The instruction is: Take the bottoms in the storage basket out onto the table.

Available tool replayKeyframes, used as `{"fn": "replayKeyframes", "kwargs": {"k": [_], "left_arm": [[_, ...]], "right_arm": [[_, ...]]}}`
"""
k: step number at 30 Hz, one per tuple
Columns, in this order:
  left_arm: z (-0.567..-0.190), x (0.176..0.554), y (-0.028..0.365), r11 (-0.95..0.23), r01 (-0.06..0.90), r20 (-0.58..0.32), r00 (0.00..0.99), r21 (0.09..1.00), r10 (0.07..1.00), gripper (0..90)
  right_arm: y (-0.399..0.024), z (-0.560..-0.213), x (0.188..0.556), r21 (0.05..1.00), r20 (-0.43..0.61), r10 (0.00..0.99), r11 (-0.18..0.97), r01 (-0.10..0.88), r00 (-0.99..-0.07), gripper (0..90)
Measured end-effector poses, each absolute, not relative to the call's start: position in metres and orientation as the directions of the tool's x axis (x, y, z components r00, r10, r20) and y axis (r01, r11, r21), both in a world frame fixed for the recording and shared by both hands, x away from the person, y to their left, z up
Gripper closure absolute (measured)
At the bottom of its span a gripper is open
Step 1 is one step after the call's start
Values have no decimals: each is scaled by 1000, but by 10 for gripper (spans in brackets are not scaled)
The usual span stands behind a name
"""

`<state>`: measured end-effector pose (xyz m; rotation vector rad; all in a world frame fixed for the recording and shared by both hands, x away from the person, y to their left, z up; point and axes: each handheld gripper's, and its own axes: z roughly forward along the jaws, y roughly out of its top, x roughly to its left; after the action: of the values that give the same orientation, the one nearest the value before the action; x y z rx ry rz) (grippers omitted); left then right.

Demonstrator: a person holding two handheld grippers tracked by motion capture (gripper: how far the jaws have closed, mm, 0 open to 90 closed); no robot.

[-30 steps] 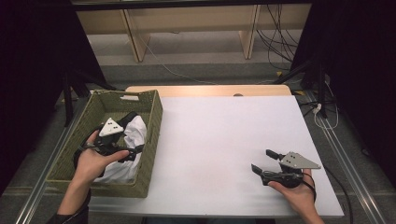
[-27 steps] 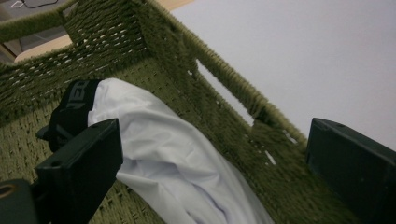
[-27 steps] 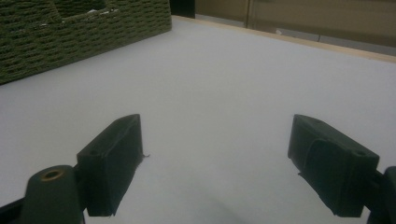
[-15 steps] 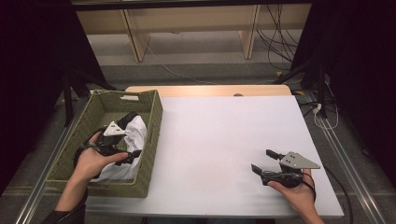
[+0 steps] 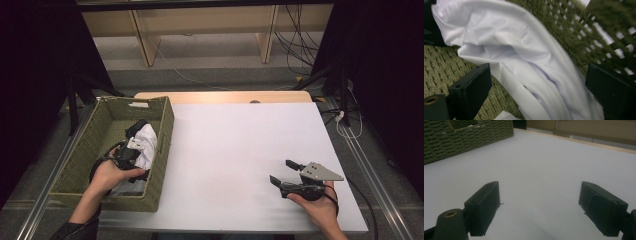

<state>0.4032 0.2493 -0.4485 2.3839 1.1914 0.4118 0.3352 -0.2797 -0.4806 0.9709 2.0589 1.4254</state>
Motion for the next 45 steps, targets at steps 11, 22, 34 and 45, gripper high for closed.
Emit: {"fn": "replayKeyframes", "kwargs": {"k": [11, 22, 34, 45], "left_arm": [[-461, 404, 247, -546, 726, 41, 585, 419, 810, 205], [-464, 402, 244, -568, 723, -3, 618, 393, 786, 580], [-453, 400, 252, -519, 697, -17, 605, 494, 796, 768], [-429, 396, 262, -373, 565, -21, 570, 736, 822, 774]], "right_arm": [[-280, -481, 336, 930, 23, 762, 221, 293, -648, 179], [-280, -481, 336, 930, 21, 762, 223, 292, -648, 180], [-281, -481, 336, 930, 23, 764, 220, 295, -645, 181], [-281, -481, 336, 930, 22, 767, 221, 295, -641, 185]]}}
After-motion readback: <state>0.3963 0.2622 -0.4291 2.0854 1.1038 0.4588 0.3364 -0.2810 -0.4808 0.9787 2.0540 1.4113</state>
